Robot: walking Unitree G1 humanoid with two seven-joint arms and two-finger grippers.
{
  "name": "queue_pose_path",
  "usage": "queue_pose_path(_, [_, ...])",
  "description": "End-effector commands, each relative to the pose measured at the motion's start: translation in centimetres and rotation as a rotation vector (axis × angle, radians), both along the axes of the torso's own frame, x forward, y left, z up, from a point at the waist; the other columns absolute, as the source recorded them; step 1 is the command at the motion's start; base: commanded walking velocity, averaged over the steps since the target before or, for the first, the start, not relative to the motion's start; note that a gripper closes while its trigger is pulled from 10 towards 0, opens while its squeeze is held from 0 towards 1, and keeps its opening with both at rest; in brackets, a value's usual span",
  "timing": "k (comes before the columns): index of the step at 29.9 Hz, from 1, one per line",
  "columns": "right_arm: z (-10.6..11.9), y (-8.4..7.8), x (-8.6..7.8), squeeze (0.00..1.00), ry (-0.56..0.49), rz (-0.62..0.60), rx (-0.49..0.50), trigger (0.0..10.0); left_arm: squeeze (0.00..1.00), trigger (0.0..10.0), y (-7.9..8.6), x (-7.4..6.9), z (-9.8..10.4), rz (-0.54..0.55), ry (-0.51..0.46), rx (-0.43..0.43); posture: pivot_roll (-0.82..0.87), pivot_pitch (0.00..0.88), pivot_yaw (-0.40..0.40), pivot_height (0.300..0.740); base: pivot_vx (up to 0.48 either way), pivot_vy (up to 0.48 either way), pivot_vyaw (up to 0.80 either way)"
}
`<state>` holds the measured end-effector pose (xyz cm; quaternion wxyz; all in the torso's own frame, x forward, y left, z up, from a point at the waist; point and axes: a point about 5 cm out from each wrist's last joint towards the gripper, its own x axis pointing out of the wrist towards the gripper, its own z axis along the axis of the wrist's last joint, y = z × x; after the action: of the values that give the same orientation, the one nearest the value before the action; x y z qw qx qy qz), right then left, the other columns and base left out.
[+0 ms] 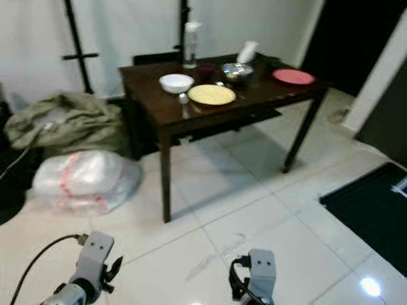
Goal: Setting the table
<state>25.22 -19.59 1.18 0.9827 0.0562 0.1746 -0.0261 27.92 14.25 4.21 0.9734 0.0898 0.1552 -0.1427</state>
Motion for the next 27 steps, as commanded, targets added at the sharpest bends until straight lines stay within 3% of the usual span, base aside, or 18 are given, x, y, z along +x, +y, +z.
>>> queue_pose_path(1, [-0.48,0.26,-0.34,0.0,0.022,-0.002,0.016,10.0,0.0,10.0,0.66,-0.74,-0.98,0.014,0.043,0.005,0.02,0.033,0.062,0.74,0.0,0.0,-0.8])
queue_pose_path(27, [-0.42,0.19,-0.14,0.0,0.021,0.003,0.013,10.0,0.0,10.0,0.26,-0.44,-0.62,0.005,0.021,-0.024,0.01,0.02,0.062,0.74,0.0,0.0,-0.8])
